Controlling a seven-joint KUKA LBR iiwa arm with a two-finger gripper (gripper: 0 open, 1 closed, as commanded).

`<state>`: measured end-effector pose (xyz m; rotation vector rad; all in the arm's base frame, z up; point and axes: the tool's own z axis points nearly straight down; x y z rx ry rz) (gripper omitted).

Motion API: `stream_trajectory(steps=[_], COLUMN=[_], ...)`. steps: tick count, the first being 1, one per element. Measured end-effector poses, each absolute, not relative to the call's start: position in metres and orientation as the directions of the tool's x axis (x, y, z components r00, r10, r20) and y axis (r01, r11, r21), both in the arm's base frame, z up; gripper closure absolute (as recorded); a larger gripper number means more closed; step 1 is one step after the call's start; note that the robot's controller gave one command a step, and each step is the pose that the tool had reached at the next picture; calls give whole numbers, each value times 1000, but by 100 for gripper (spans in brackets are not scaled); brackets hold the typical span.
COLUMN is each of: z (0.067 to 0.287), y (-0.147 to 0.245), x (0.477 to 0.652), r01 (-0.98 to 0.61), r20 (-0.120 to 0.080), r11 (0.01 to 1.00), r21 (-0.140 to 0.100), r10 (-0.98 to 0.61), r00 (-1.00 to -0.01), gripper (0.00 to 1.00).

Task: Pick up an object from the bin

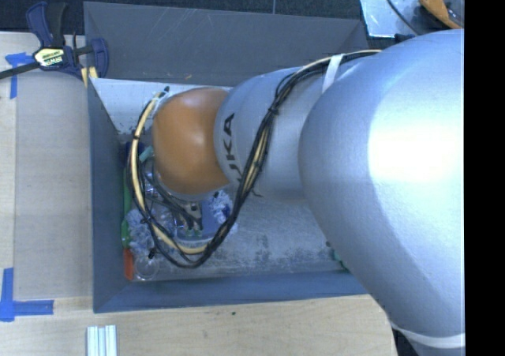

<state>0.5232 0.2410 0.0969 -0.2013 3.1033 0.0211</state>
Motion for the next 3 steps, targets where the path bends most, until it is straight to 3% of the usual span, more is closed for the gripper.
stream_trajectory(steps=[1, 2, 3], z=[86, 86, 143], y=[193, 193, 127], x=[523, 523, 571], r01=[-340, -340, -410], r20=[-36, -36, -46], r11=[940, 940, 912], r21=[5, 5, -4], r10=[-340, -340, -410], r00=[-940, -940, -911], gripper=[100, 100, 100])
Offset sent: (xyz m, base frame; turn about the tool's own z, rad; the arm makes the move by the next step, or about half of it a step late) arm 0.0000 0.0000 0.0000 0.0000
